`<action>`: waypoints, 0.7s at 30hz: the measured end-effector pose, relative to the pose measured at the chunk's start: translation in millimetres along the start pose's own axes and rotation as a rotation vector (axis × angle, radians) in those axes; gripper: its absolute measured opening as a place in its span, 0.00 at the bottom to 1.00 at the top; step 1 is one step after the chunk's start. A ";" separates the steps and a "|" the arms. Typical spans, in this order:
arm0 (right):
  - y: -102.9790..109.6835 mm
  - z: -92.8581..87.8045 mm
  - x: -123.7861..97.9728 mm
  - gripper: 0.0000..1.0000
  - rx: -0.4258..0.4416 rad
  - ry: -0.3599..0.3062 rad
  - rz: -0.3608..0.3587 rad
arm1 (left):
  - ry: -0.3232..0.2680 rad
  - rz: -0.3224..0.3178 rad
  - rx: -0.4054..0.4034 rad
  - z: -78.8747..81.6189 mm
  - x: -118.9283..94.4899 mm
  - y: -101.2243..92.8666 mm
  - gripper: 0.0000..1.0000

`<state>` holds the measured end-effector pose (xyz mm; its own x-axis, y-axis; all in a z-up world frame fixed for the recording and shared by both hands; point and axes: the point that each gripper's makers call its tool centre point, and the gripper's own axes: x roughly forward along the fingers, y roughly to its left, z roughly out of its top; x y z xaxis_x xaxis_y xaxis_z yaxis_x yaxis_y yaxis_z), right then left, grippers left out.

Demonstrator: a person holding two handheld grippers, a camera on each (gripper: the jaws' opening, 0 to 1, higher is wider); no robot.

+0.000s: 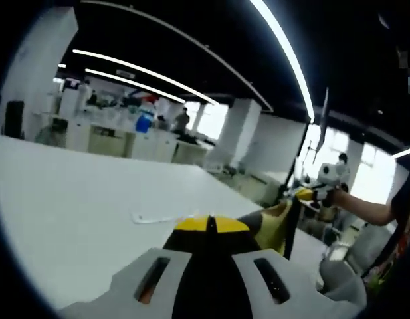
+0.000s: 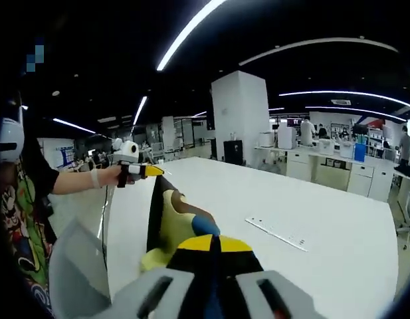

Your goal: Fold the garment on the visible template until the final outline fits inside the template.

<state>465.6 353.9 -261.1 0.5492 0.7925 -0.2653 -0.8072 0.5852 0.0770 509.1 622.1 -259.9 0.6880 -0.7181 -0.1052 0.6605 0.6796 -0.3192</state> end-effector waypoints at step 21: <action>-66.4 -21.7 49.9 0.00 0.021 0.067 0.004 | 0.029 0.090 -0.018 -19.6 55.1 66.4 0.00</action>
<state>541.9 350.8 -300.3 0.5296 0.7818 -0.3290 -0.8042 0.5862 0.0983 585.0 624.6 -305.3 0.7351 -0.6584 -0.1617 0.5908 0.7391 -0.3236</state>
